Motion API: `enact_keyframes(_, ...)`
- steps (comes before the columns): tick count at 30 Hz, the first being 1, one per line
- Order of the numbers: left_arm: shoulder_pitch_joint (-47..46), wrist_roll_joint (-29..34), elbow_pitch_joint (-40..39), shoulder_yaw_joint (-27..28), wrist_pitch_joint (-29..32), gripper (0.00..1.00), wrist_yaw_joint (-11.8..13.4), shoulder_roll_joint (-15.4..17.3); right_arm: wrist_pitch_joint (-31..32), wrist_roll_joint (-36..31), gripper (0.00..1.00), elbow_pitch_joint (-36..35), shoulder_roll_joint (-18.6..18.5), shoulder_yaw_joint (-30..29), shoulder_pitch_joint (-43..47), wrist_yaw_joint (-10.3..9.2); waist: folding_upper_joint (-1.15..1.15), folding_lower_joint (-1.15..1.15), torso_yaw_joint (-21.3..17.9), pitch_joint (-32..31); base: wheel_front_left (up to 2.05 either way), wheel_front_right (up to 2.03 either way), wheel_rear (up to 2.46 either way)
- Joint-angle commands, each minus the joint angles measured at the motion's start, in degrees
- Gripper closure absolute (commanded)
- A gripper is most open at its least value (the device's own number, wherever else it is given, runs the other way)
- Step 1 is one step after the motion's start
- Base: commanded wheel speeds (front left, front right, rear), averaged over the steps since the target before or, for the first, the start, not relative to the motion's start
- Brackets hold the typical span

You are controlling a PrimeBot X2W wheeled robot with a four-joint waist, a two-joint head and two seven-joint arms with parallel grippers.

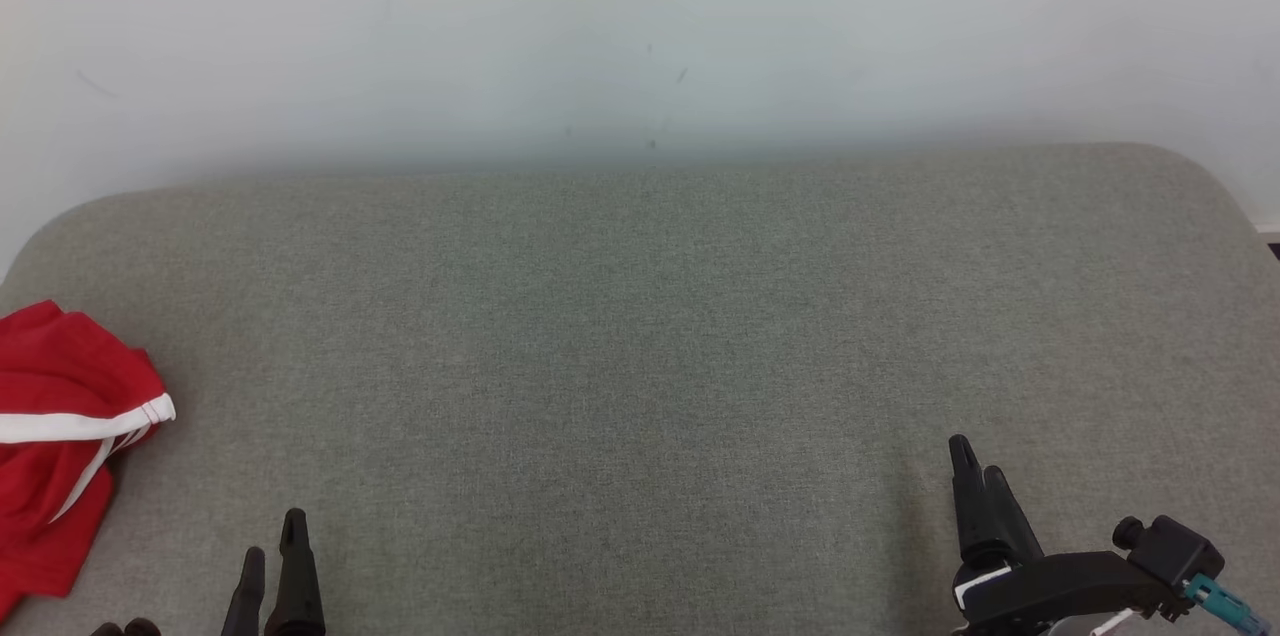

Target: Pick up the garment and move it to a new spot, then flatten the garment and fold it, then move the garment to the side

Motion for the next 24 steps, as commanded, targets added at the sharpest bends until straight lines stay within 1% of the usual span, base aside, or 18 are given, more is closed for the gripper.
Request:
enact_keyframes(1, -0.27, 2.25, -0.65, 0.18, -0.63, 0.00, -0.14, 0.44, -0.63, -2.29, 0.00, -0.39, -0.25, 0.07, -1.30, -0.04, 0.00, 0.00, 0.00, 0.05, 0.00, 0.00, 0.00)
enact_keyframes(24, 0.76, 18.22, -1.38, 1.03, -4.35, 0.00, -0.19, 0.48, -4.34, -18.49, 0.00, 1.40, 0.22, 0.42, -1.74, -0.07, 0.00, 0.00, -0.27, 0.46, 0.00, 0.00, 0.00)
